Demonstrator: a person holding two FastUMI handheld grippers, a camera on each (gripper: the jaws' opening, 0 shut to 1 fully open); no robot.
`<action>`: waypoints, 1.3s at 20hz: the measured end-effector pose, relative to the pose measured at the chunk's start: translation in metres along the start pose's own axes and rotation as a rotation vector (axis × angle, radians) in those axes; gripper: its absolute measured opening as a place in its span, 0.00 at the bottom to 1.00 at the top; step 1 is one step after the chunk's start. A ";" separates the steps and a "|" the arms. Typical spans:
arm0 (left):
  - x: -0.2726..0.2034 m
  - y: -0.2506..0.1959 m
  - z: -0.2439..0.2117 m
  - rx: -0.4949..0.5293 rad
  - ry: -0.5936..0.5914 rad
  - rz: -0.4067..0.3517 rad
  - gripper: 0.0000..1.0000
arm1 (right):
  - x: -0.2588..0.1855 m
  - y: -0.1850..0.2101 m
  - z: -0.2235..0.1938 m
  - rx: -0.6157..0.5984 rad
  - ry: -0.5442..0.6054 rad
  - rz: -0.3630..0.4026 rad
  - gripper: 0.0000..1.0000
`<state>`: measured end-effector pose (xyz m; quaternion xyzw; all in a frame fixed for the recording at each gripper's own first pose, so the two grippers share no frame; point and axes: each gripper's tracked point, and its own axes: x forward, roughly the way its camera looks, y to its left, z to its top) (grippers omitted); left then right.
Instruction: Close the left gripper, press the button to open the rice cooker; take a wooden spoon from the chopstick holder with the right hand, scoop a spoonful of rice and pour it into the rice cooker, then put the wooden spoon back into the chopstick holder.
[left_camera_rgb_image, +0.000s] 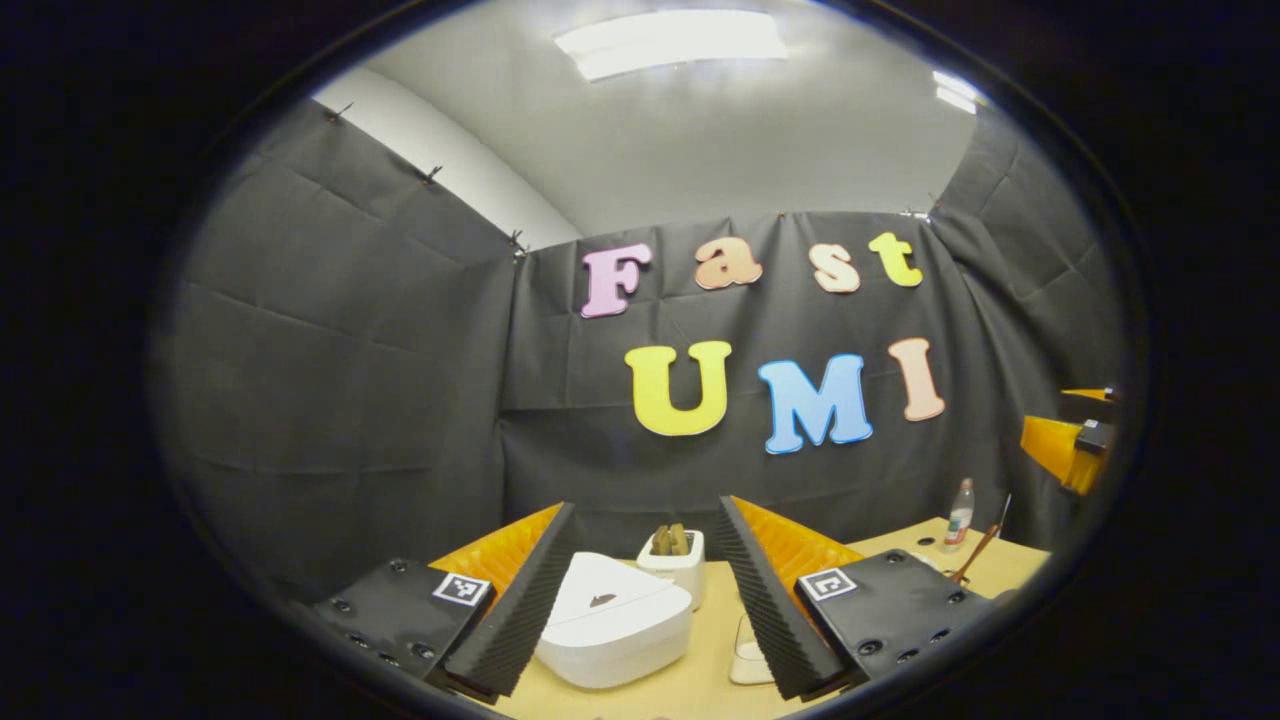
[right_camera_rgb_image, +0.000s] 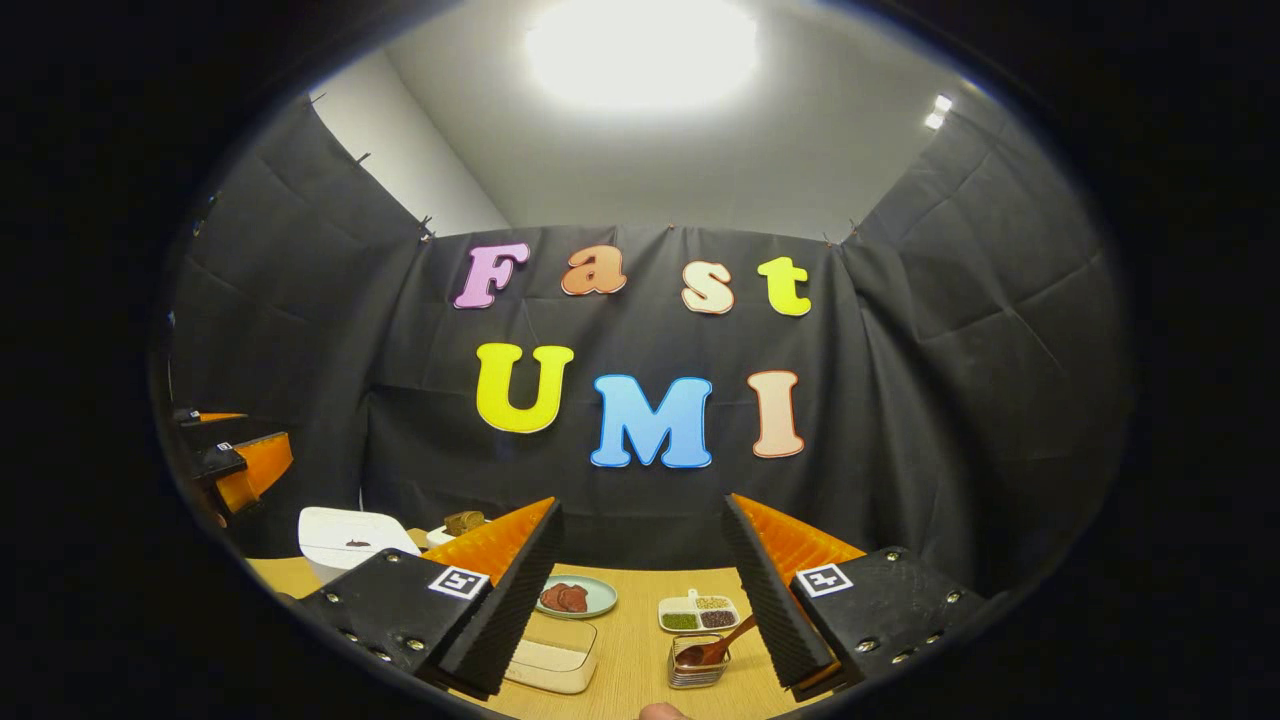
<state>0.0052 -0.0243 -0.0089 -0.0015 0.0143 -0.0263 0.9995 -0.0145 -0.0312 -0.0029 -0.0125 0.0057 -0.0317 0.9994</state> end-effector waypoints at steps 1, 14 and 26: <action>0.001 -0.002 0.000 -0.002 0.002 -0.006 0.96 | 0.000 -0.001 0.000 -0.002 0.000 -0.002 0.95; 0.011 -0.006 -0.003 0.011 0.009 -0.052 0.20 | 0.002 -0.003 -0.006 0.007 0.020 -0.014 0.96; 0.052 0.035 -0.030 -0.062 0.084 -0.083 0.09 | -0.007 0.002 -0.010 0.003 0.034 -0.068 0.96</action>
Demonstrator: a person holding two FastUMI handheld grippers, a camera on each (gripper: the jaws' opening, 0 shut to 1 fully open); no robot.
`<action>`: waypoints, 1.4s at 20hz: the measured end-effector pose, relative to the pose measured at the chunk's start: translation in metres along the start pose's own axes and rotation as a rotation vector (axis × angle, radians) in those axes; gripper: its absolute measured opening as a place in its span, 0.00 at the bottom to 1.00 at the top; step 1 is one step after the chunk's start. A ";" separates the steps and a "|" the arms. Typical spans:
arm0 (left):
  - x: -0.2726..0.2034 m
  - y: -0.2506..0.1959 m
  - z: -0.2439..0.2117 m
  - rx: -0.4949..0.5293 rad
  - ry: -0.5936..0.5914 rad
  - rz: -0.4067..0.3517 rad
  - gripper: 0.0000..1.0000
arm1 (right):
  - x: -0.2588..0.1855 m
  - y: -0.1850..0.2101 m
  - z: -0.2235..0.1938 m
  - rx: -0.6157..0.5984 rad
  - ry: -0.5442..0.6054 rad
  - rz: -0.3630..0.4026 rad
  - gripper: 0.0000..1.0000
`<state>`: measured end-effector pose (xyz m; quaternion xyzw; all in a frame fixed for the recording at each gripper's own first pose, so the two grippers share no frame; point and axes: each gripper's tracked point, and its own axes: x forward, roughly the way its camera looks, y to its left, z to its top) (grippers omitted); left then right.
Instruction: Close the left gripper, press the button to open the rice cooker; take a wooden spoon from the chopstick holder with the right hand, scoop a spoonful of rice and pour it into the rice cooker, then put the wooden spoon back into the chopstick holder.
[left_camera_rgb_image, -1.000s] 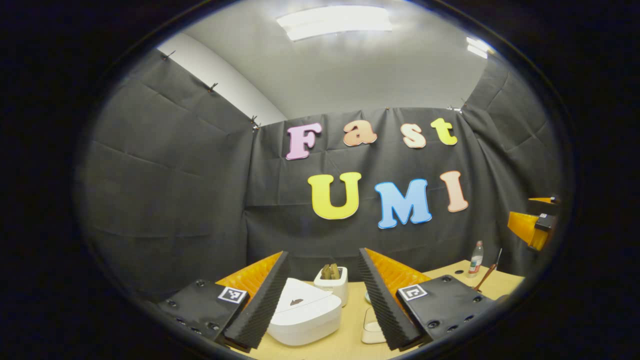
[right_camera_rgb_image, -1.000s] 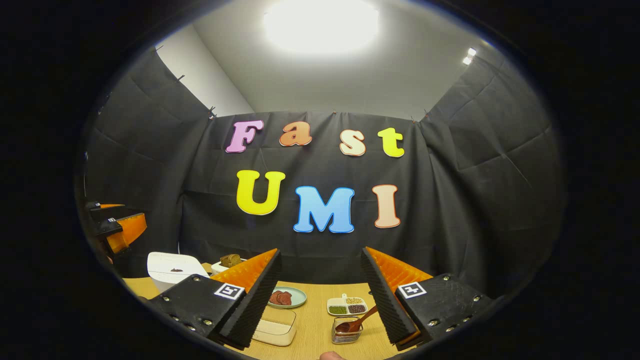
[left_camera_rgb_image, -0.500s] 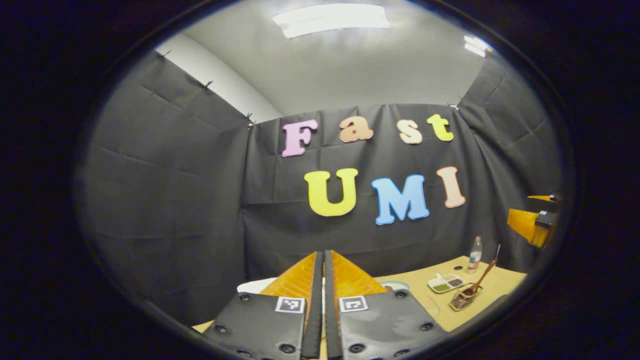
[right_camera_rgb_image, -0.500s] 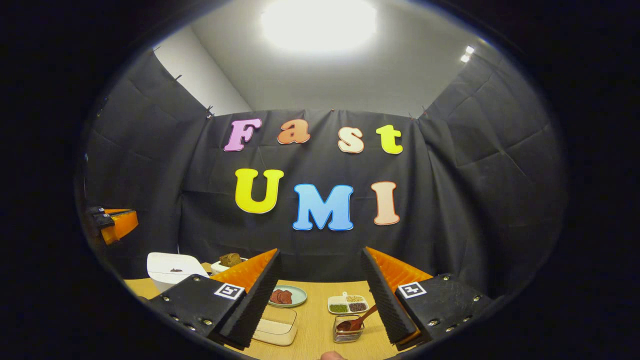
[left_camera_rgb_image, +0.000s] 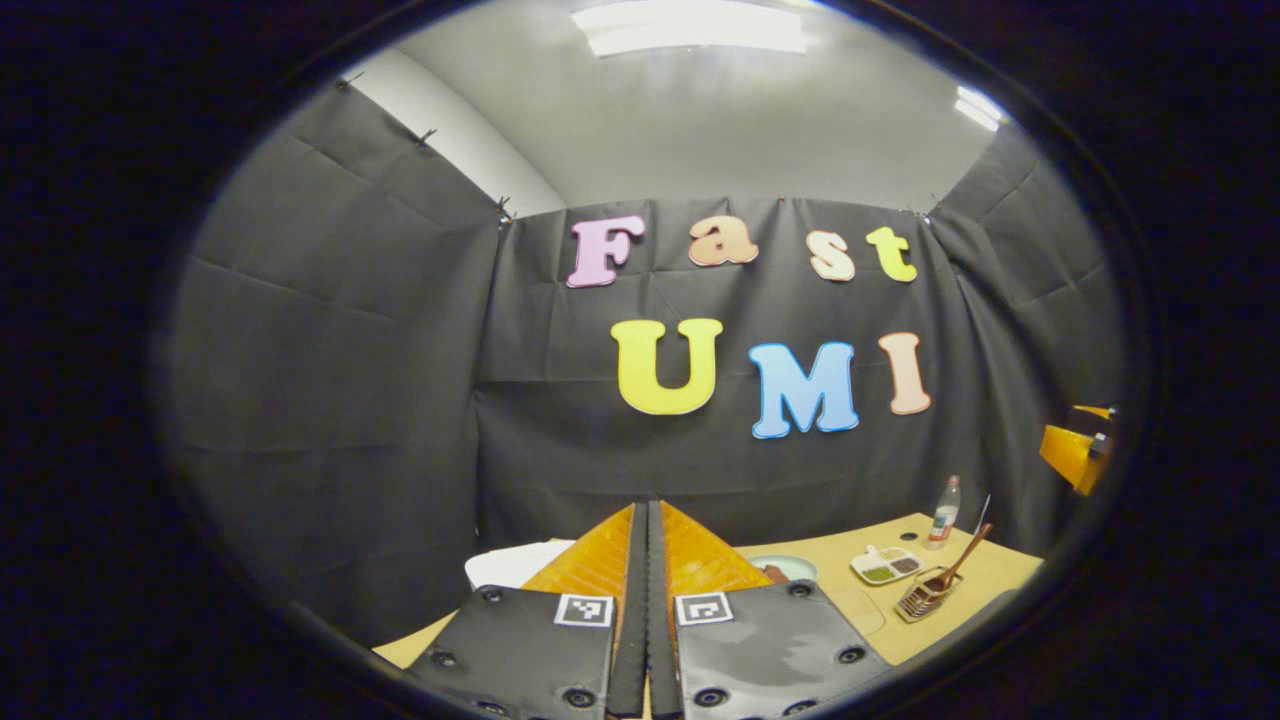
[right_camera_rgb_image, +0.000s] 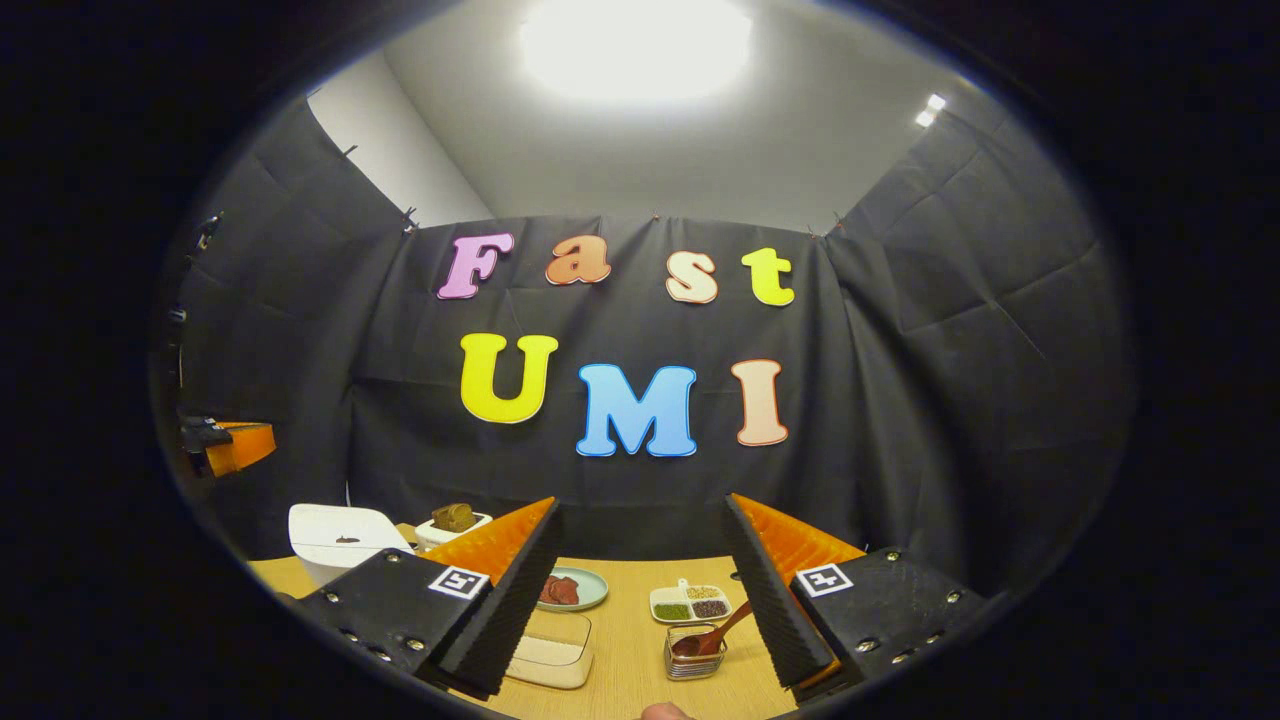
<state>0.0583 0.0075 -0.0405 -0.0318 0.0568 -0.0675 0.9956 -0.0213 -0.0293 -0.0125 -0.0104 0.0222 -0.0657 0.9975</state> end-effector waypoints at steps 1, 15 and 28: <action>0.007 0.006 -0.004 -0.004 0.008 0.002 0.09 | -0.002 0.001 -0.001 -0.002 0.000 -0.008 0.96; 0.103 0.070 -0.093 -0.089 0.167 -0.040 0.09 | -0.024 0.000 -0.013 -0.046 0.049 -0.150 0.95; 0.150 0.064 -0.214 -0.070 0.389 -0.071 0.07 | -0.025 -0.003 -0.013 -0.075 0.062 -0.198 0.96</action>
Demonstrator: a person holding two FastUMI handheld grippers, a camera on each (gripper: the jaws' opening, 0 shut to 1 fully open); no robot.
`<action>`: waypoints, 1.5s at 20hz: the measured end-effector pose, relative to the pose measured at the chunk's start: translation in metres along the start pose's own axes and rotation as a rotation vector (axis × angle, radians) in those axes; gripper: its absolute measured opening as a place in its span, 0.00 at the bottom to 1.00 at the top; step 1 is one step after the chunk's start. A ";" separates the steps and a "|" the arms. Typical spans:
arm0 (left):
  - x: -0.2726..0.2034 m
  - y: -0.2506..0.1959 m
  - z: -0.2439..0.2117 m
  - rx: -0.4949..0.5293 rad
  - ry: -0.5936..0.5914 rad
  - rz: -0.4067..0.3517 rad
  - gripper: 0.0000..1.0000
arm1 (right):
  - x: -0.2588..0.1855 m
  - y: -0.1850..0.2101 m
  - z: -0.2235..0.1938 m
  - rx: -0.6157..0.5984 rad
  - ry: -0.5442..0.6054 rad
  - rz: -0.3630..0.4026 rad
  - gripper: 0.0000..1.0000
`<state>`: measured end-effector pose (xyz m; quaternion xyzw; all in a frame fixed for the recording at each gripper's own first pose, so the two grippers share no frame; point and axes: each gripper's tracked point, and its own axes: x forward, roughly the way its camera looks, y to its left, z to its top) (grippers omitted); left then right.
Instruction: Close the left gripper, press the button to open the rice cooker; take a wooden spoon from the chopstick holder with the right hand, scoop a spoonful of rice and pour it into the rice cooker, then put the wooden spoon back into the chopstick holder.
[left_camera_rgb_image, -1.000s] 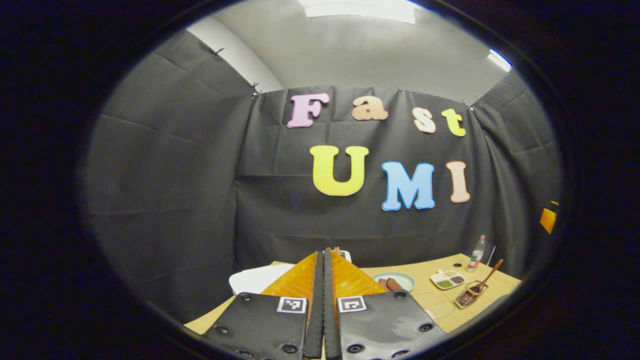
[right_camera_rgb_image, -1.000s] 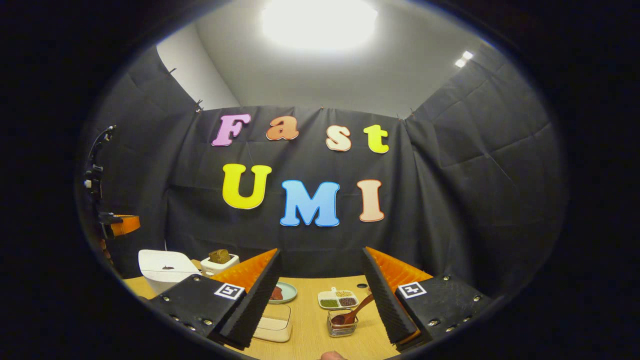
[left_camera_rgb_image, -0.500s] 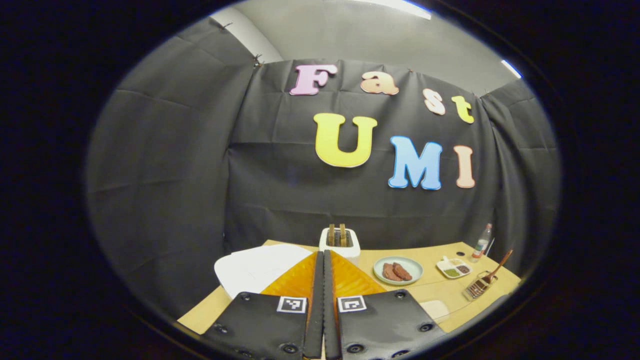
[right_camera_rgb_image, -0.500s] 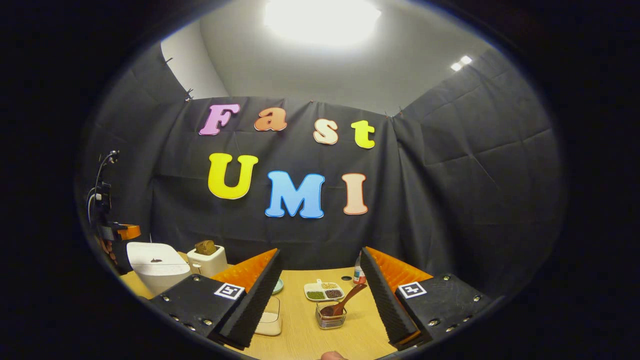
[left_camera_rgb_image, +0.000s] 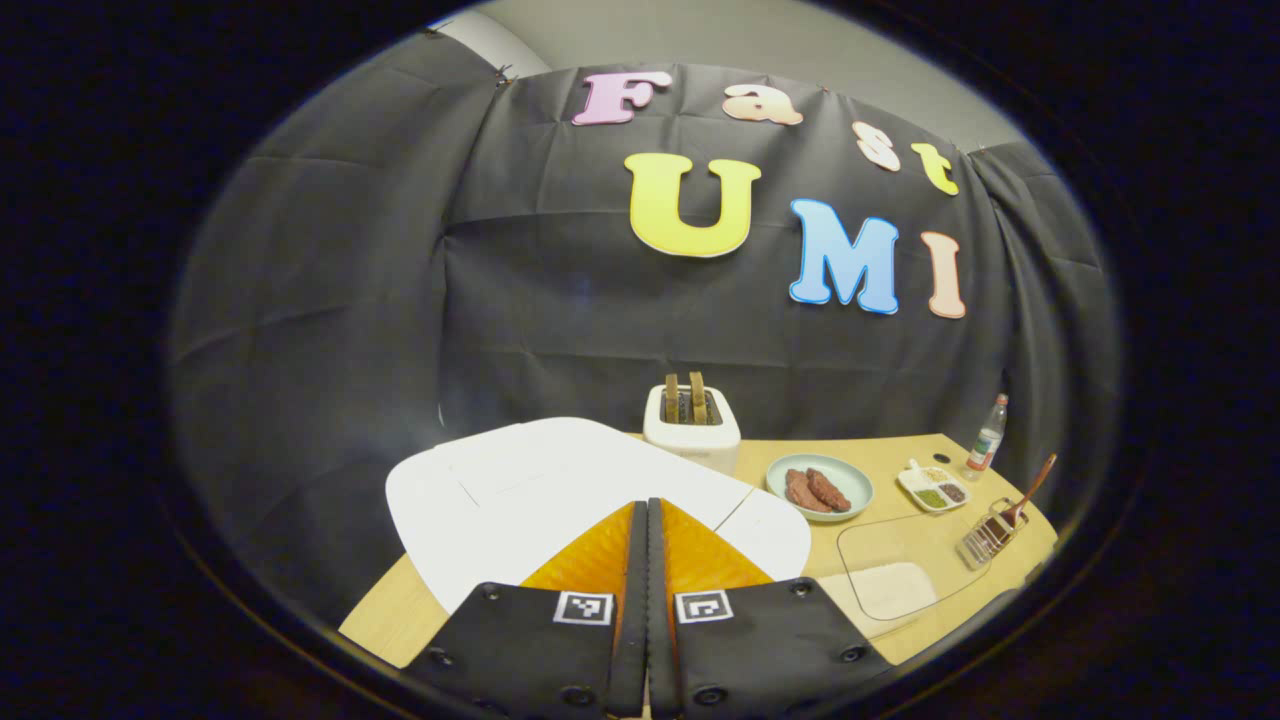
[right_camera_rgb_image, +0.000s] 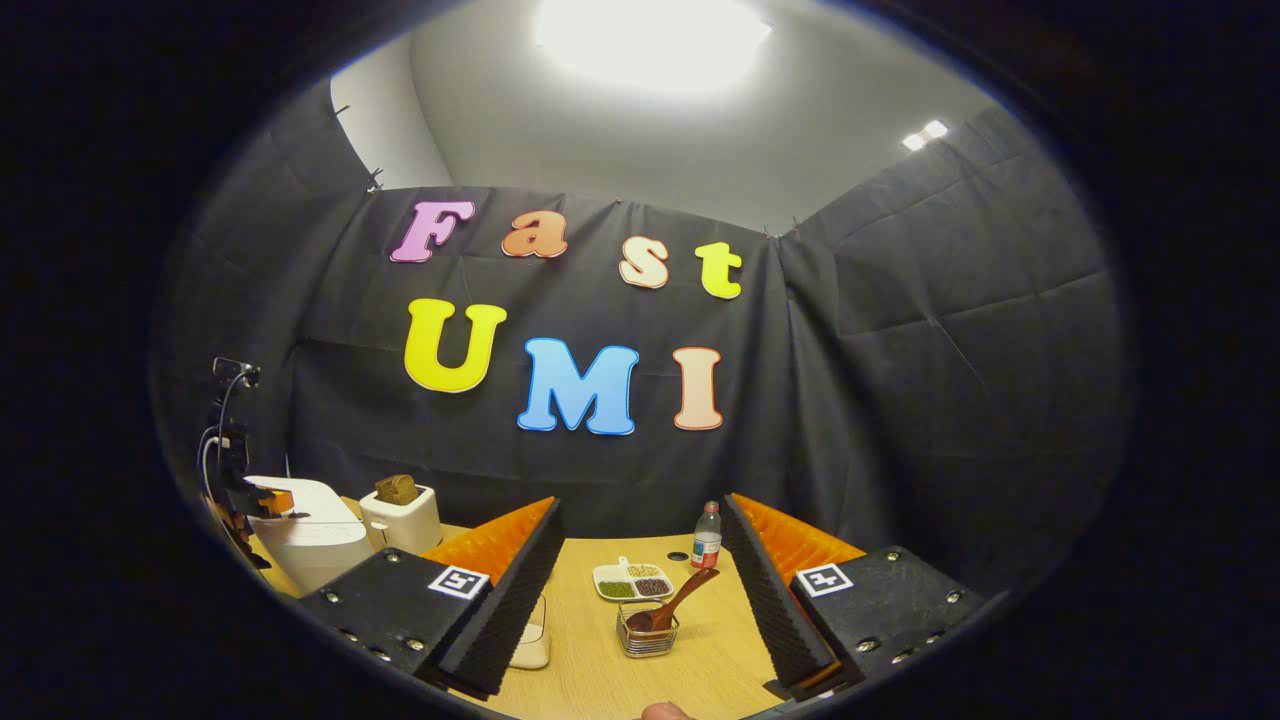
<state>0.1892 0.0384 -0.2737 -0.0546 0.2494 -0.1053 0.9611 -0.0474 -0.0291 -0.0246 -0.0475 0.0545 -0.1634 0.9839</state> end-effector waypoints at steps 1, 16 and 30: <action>0.003 0.002 -0.005 -0.002 0.008 0.004 0.09 | 0.001 0.000 -0.001 0.000 0.002 0.003 0.96; 0.011 0.004 -0.022 -0.079 0.042 0.021 0.09 | 0.011 -0.021 -0.004 0.009 0.002 0.019 0.96; -0.028 0.009 0.076 0.021 -0.128 0.146 0.09 | 0.033 -0.045 -0.008 0.039 0.000 0.045 0.96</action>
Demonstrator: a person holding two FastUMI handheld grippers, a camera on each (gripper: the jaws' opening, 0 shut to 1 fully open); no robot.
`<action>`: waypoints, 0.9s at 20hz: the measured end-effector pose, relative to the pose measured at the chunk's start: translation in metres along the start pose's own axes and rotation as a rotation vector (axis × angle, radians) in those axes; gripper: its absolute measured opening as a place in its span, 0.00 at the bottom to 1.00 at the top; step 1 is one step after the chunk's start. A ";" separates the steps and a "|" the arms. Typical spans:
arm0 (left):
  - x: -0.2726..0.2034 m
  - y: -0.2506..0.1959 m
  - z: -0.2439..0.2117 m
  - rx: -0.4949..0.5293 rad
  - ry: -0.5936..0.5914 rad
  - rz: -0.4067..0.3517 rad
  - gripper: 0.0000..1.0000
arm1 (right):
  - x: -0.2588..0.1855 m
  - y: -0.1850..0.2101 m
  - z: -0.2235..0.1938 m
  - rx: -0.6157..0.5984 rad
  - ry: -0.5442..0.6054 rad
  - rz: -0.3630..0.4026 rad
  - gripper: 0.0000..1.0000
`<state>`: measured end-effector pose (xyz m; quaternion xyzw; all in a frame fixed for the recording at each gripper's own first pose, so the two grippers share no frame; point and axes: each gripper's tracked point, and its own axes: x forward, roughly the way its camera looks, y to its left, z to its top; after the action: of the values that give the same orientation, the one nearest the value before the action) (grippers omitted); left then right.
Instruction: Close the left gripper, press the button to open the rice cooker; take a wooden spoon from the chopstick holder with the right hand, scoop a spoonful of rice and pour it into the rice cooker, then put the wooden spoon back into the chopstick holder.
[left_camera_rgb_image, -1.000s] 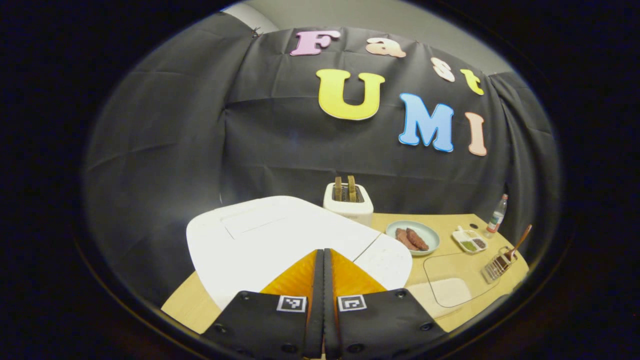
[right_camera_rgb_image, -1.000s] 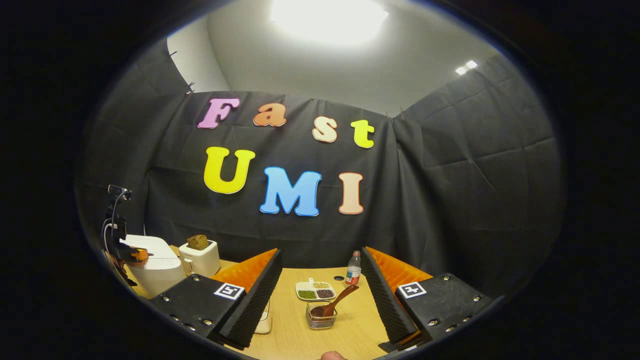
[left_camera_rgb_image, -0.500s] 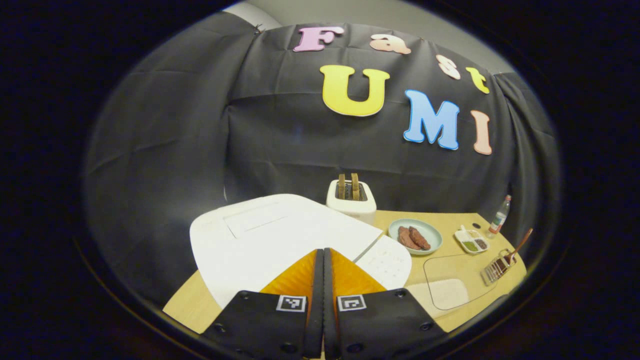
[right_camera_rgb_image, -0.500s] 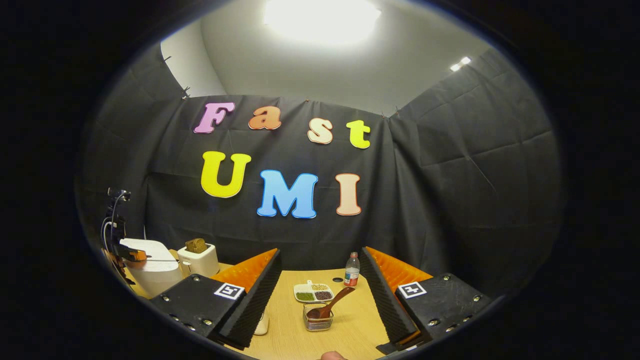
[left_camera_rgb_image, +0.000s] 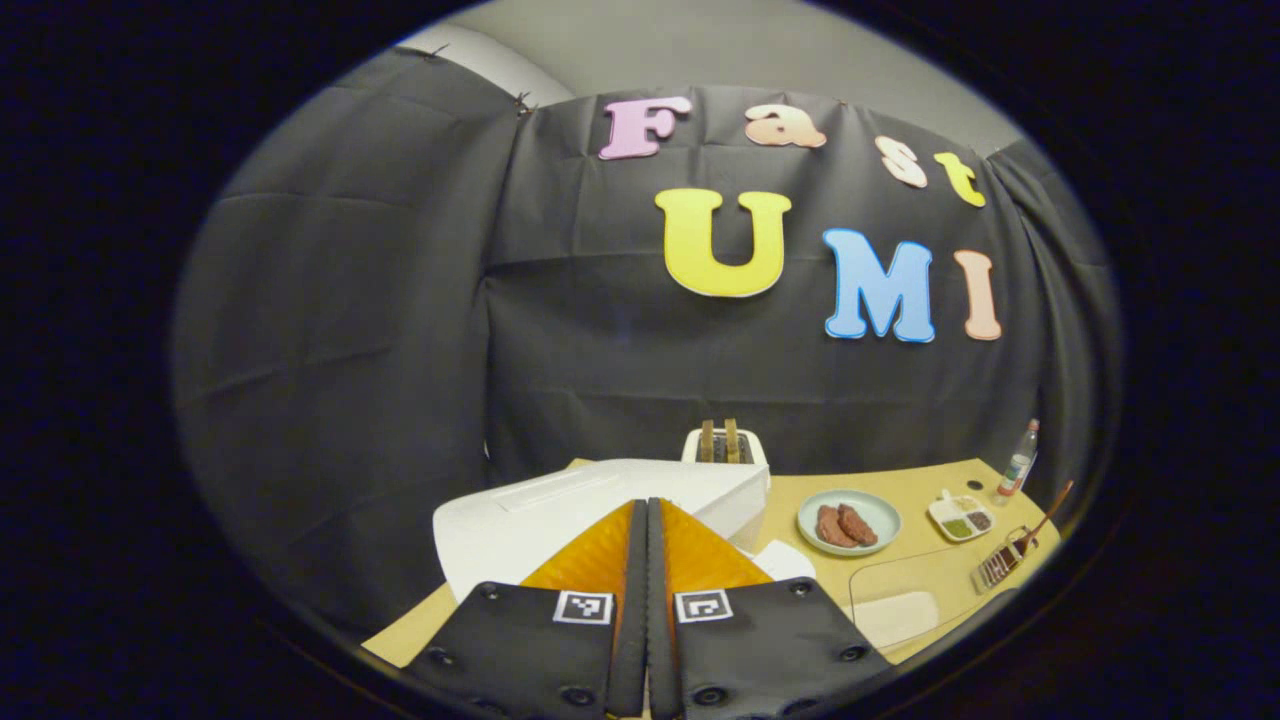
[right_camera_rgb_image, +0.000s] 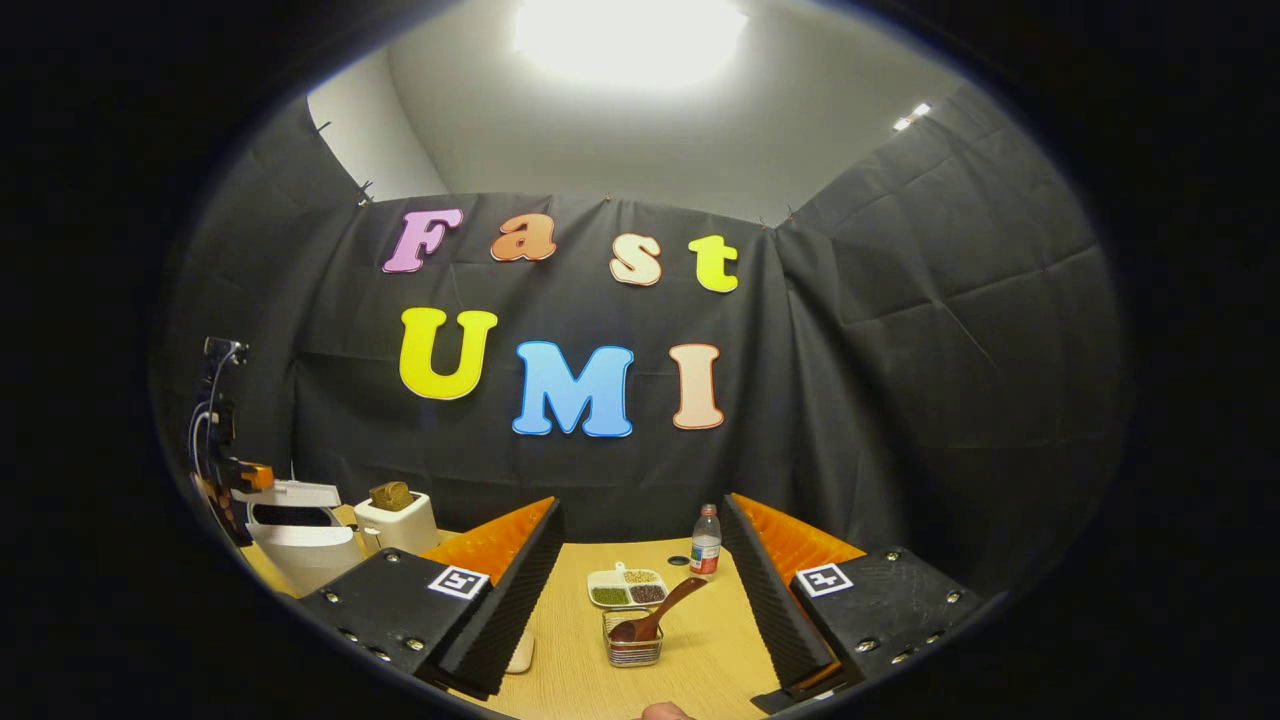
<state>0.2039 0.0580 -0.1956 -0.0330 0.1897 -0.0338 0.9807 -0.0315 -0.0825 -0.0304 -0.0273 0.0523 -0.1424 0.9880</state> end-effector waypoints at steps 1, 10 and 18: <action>-0.006 -0.003 0.004 -0.011 -0.003 -0.010 0.09 | 0.002 -0.002 -0.003 -0.001 0.005 0.005 0.96; -0.078 -0.028 0.058 0.002 -0.146 -0.028 0.09 | 0.031 -0.015 -0.024 0.004 0.042 0.038 0.96; -0.146 -0.067 0.090 0.036 -0.269 -0.033 0.90 | 0.067 -0.028 -0.041 0.015 0.063 0.054 0.96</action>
<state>0.0991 0.0075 -0.0531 -0.0227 0.0554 -0.0488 0.9970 0.0196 -0.1302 -0.0751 -0.0139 0.0833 -0.1168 0.9896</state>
